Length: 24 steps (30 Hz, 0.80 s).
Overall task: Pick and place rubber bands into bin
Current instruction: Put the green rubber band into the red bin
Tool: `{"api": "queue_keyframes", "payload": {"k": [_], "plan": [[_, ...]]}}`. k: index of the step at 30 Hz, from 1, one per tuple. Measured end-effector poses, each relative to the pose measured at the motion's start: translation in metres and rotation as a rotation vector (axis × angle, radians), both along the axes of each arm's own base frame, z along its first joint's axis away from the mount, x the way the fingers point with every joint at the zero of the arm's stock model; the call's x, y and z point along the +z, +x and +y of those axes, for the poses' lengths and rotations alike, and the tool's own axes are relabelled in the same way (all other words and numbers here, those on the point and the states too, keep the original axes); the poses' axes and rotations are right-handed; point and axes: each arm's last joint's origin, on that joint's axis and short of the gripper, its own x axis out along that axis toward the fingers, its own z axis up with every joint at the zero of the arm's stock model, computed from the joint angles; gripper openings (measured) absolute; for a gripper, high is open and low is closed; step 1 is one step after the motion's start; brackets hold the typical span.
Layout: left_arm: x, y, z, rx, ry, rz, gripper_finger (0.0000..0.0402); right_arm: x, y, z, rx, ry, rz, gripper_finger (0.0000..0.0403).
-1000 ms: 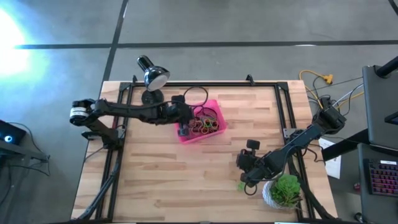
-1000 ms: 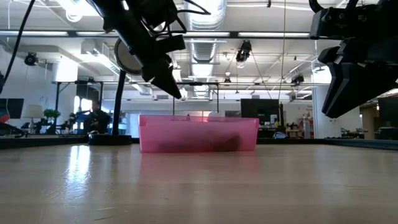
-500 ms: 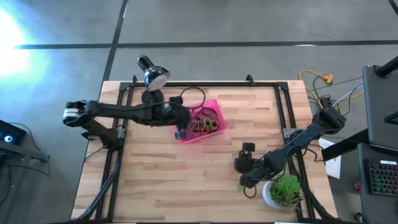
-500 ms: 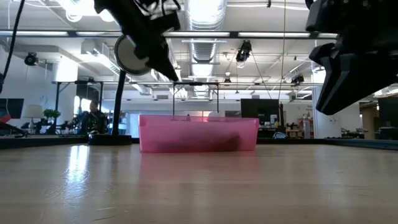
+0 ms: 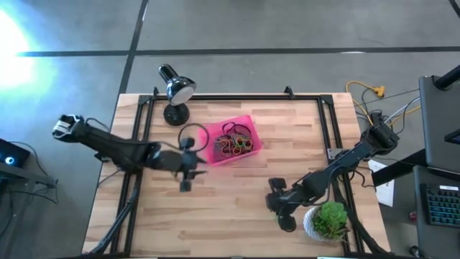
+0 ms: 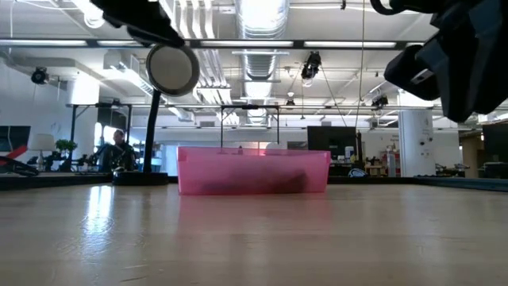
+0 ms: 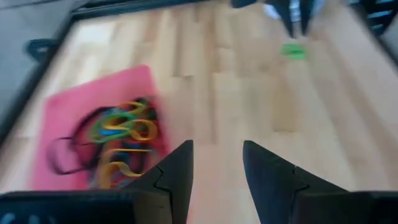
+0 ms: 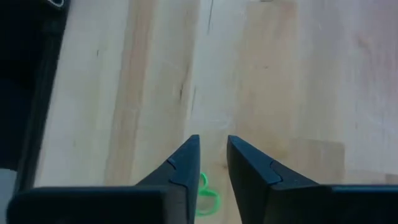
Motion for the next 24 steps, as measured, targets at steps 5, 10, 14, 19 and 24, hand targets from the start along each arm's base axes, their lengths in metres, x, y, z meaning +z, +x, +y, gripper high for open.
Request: {"api": "queue_keyframes", "payload": {"k": [5, 10, 14, 19, 24], "plan": [[-0.027, -0.021, -0.024, -0.091, -0.081, -0.104, 0.0125, 0.002, 0.0, 0.0, -0.057, 0.033, 0.031, 0.0093], [-0.046, -0.037, -0.043, -0.227, -0.103, -0.253, 0.0125, -0.001, 0.0, 0.001, -0.114, 0.057, 0.053, 0.012], [-0.049, -0.043, -0.048, -0.306, -0.036, -0.346, 0.0125, -0.011, 0.004, 0.005, -0.119, 0.065, 0.1, 0.0135], [-0.049, -0.043, -0.048, -0.315, -0.017, -0.354, 0.0125, -0.027, 0.013, 0.013, -0.088, 0.088, 0.193, 0.015], [-0.05, -0.043, -0.048, -0.32, -0.005, -0.348, 0.0125, -0.032, 0.011, 0.012, -0.114, 0.027, 0.32, 0.0161]]}}
